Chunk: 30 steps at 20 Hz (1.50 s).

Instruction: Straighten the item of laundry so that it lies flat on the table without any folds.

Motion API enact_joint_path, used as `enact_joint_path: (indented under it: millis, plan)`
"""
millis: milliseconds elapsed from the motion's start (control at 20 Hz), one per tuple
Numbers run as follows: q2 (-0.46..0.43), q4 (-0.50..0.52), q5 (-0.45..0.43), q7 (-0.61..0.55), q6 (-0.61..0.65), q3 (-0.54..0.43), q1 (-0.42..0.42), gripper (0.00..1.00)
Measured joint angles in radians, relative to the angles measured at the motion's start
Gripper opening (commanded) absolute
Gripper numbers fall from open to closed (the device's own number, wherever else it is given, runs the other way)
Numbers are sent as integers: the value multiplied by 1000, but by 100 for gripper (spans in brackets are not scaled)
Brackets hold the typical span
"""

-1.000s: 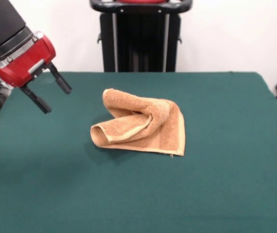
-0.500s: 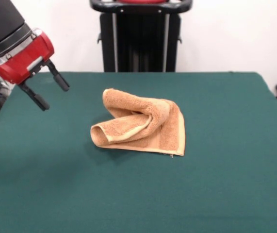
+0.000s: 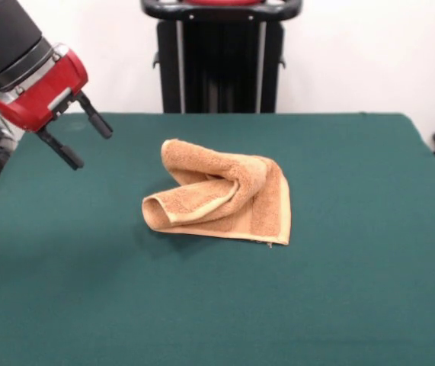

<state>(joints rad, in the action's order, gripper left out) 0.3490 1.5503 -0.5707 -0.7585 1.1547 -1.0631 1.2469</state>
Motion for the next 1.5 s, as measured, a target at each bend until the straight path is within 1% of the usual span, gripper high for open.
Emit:
enact_joint_path:
  millis: [1000,1500]
  plan:
    - [-62,12,28,0,-4,-10,-19,100]
    - [-105,12,27,0,-137,-42,-18,100]
